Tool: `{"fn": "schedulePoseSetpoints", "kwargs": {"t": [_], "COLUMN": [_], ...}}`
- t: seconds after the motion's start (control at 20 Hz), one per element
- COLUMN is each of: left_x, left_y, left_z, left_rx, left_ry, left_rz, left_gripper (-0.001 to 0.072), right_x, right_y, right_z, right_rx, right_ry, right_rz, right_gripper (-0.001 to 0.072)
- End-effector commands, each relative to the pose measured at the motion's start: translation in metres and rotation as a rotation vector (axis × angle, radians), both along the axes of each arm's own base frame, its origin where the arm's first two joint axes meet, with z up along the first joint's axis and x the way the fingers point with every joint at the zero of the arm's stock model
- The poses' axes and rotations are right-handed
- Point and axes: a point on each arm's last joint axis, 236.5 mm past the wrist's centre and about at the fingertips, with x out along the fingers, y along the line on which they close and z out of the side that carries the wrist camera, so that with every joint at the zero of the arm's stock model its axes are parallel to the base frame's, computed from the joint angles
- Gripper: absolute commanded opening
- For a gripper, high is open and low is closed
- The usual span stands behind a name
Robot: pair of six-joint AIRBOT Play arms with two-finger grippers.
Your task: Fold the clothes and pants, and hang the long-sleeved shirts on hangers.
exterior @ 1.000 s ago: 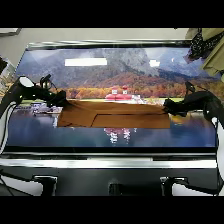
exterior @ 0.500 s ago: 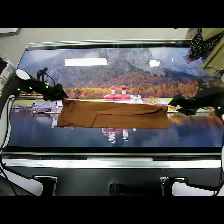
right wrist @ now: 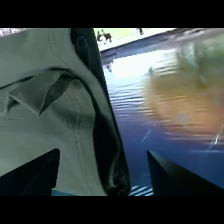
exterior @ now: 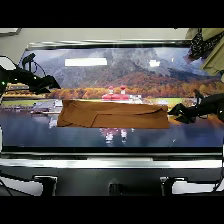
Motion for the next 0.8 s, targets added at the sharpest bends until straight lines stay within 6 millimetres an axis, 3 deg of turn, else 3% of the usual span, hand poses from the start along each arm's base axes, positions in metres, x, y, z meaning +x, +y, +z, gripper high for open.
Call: {"fn": "schedulePoseSetpoints", "kwargs": {"t": [0.0, 0.25, 0.4, 0.45, 0.55, 0.6, 0.65, 0.7, 0.75], "left_x": [-0.007, -0.007, -0.007, -0.007, -0.007, -0.007, -0.007, -0.008, -0.008], "left_y": [0.001, -0.001, -0.002, -0.002, -0.002, -0.003, -0.005, -0.008, -0.012], "left_z": [0.003, 0.003, 0.003, 0.003, 0.002, 0.001, 0.001, 0.001, 0.001], "left_rx": [0.022, 0.022, 0.021, 0.021, 0.02, 0.02, 0.02, 0.016, 0.007], "left_ry": [0.019, 0.019, 0.02, 0.02, 0.021, 0.023, 0.024, 0.024, 0.026], "left_rz": [-0.002, -0.005, -0.004, -0.004, -0.005, -0.006, -0.01, -0.015, -0.021], "left_gripper": [0.0711, 0.0711, 0.0711, 0.0711, 0.071, 0.0707, 0.0703, 0.07, 0.0674], "right_x": [0.008, 0.012, 0.015, 0.013, 0.014, 0.013, 0.013, 0.013, 0.012], "right_y": [0.009, 0.029, 0.047, 0.056, 0.071, 0.077, 0.081, 0.083, 0.081], "right_z": [-0.017, -0.039, -0.037, -0.037, -0.037, -0.037, -0.036, -0.031, -0.024], "right_rx": [0.002, 0.017, 0.032, 0.031, 0.027, 0.029, 0.034, 0.045, 0.04], "right_ry": [-0.025, -0.001, -0.005, -0.001, 0.001, 0.006, 0.013, 0.014, 0.016], "right_rz": [0.027, 0.062, 0.093, 0.117, 0.152, 0.156, 0.15, 0.144, 0.128], "right_gripper": [0.0593, 0.0564, 0.0414, 0.041, 0.0333, 0.0252, 0.0095, 0.0033, 0.0035]}}
